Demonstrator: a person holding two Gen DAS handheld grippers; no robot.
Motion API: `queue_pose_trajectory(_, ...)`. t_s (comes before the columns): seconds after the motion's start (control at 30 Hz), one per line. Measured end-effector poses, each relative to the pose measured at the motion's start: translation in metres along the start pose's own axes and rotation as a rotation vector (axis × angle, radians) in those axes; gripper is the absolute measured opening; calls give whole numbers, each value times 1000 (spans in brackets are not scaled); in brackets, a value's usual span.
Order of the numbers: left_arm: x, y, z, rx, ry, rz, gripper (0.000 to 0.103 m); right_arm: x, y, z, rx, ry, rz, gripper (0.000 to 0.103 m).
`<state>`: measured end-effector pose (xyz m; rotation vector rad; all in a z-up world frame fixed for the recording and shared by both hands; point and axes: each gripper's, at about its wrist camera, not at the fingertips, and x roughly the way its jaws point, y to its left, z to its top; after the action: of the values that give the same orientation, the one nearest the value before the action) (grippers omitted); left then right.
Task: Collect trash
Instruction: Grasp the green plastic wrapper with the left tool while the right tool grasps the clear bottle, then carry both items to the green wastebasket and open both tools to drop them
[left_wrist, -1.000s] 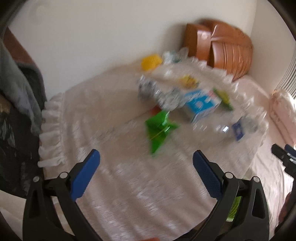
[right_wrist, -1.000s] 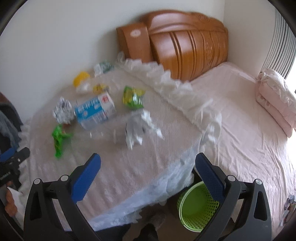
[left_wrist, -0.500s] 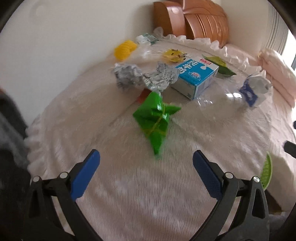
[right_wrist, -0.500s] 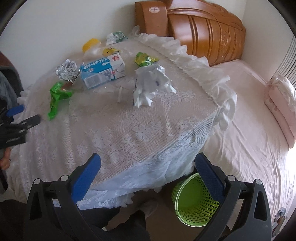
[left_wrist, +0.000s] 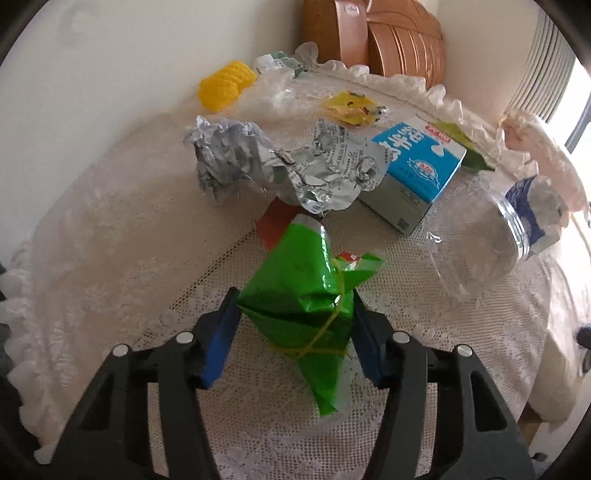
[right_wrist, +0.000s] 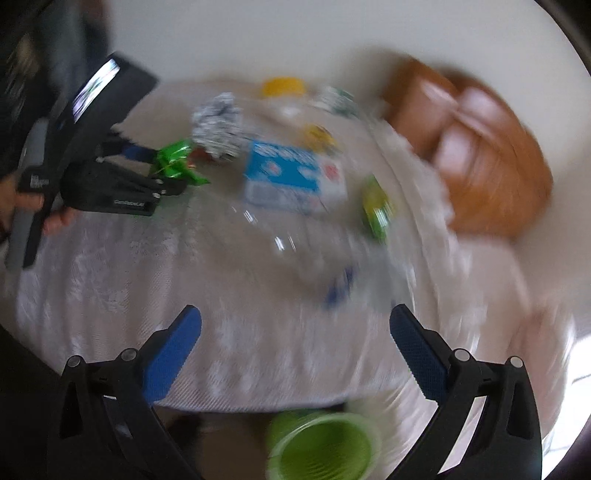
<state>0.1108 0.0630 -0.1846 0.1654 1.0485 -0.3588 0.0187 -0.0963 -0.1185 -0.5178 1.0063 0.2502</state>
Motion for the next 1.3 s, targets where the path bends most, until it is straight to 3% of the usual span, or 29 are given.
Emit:
queue_pose_trajectory(0.13,-6,5,-5,-25,-25,-12,55,41,13,32,-229,48,-15,101)
queue_pose_trajectory(0.3,-26,12,-15,-91,-46,-44,55,84,21,53,-357,125,52,101)
queue_pose_trajectory(0.33,-32,14,-17,-104,-49,-44,55,90,22,56,-372,135,60,98)
queue_pose_trajectory(0.43,-52,21,-28,-145,-63,-25,55,102,24,60,-371,159,73,73)
queue_pose_trajectory(0.47,-57,22,-31,-153,-64,-18,55,104,21,62,-346,164,74,73)
queue_pose_trajectory(0.67,-88,22,-44,-165,-86,28,55,93,-2,68,-119,103,217,73)
queue_pose_trajectory(0.8,-105,7,-43,-129,-103,36,55,66,-27,57,143,-7,315,73)
queue_pose_trajectory(0.93,-113,-29,-31,-51,-110,-6,55,39,-58,20,439,-104,377,73)
queue_pose_trajectory(1.0,-115,-51,-27,-2,-109,-42,55,25,-73,-14,599,-138,392,73)
queue_pose_trajectory(1.1,-113,-100,-19,122,-90,-129,55,1,-88,-71,756,-144,348,73)
queue_pose_trajectory(1.3,-98,-239,-19,456,-32,-329,55,-39,-131,-192,982,-62,110,73)
